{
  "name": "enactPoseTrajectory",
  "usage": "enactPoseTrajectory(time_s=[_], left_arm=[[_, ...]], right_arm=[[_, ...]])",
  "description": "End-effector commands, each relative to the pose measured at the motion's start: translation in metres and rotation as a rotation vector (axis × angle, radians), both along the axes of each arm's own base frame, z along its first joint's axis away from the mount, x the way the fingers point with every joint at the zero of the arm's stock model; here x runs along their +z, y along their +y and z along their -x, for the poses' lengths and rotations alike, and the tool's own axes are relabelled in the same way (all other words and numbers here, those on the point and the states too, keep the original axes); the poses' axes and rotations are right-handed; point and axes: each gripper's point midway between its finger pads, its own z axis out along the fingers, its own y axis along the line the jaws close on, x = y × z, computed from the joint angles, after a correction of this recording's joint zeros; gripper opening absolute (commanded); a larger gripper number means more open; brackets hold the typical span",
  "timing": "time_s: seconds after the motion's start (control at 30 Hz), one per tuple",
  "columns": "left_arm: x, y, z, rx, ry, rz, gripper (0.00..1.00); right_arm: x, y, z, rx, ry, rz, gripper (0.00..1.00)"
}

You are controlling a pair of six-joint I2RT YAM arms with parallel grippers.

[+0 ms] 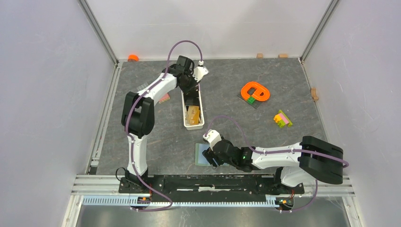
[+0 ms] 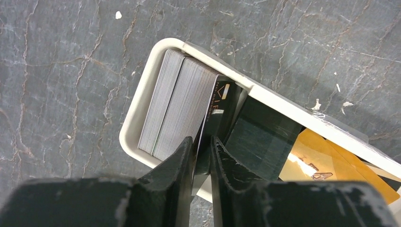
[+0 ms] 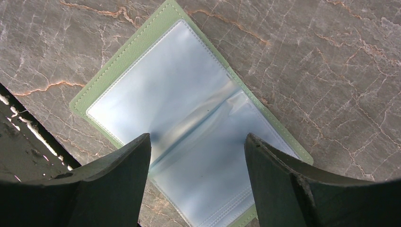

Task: Put the credit cards into the card holder
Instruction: Pick up the credit card from the storage box.

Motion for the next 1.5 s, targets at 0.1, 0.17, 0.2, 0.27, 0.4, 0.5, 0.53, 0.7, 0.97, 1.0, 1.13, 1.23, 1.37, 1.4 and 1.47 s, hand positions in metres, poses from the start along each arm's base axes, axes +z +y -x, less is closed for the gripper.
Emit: enactPoseTrajectory(time_s=[0.1, 0.17, 0.2, 0.27, 0.4, 0.5, 0.53, 0.7, 0.97, 1.0, 1.13, 1.23, 1.37, 1.4, 1.47], left_arm=[[0.023, -0.003, -0.005, 0.006, -0.029, 0.041, 0.2], [0.029, -0.004, -0.005, 0.004, -0.034, 0.049, 0.13], [0.031, -0.005, -0.004, 0.002, -0.036, 0.054, 0.08], [0.037, -0.008, -0.003, -0.002, -0.038, 0.071, 0.02], [0.047, -0.013, 0.003, -0.013, -0.02, 0.103, 0.02], [0.057, -0.015, 0.008, -0.015, -0.006, 0.126, 0.02], [0.061, -0.015, 0.01, -0.012, -0.008, 0.132, 0.02], [0.074, -0.01, 0.017, 0.015, -0.007, 0.135, 0.02], [0.092, 0.0, 0.024, 0.084, -0.028, 0.139, 0.02], [0.094, 0.0, 0.025, 0.091, -0.027, 0.145, 0.02], [0.109, -0.003, 0.035, 0.137, -0.014, 0.209, 0.02], [0.126, -0.009, 0.045, 0.179, -0.008, 0.3, 0.02], [0.16, -0.02, 0.071, 0.229, -0.001, 0.482, 0.02], [0.166, -0.023, 0.079, 0.249, 0.005, 0.544, 0.02], [0.179, -0.032, 0.096, 0.273, 0.026, 0.691, 0.02]], right_arm=[[0.0, 0.006, 0.002, 0.013, 0.02, -0.004, 0.77], [0.0, 0.006, 0.002, 0.011, 0.02, -0.003, 0.77], [0.0, 0.005, 0.002, 0.011, 0.019, -0.004, 0.77], [0.0, 0.005, 0.002, 0.011, 0.018, -0.003, 0.77], [0.003, 0.005, 0.001, 0.01, 0.015, -0.007, 0.77], [0.006, 0.004, 0.001, 0.009, 0.008, -0.011, 0.77], [0.008, 0.004, 0.0, 0.009, 0.004, -0.014, 0.78], [0.015, 0.005, -0.001, 0.011, -0.008, -0.032, 0.8], [0.034, 0.004, -0.007, -0.007, -0.05, -0.063, 0.85], [0.038, 0.003, -0.008, -0.008, -0.058, -0.067, 0.86], [0.052, 0.003, -0.012, -0.016, -0.081, -0.089, 0.88], [0.068, -0.001, -0.02, -0.035, -0.115, -0.107, 0.9], [0.09, -0.017, -0.037, -0.077, -0.153, -0.144, 0.95], [0.097, -0.023, -0.043, -0.091, -0.161, -0.164, 0.97], [0.111, -0.031, -0.055, -0.115, -0.177, -0.213, 0.98]])
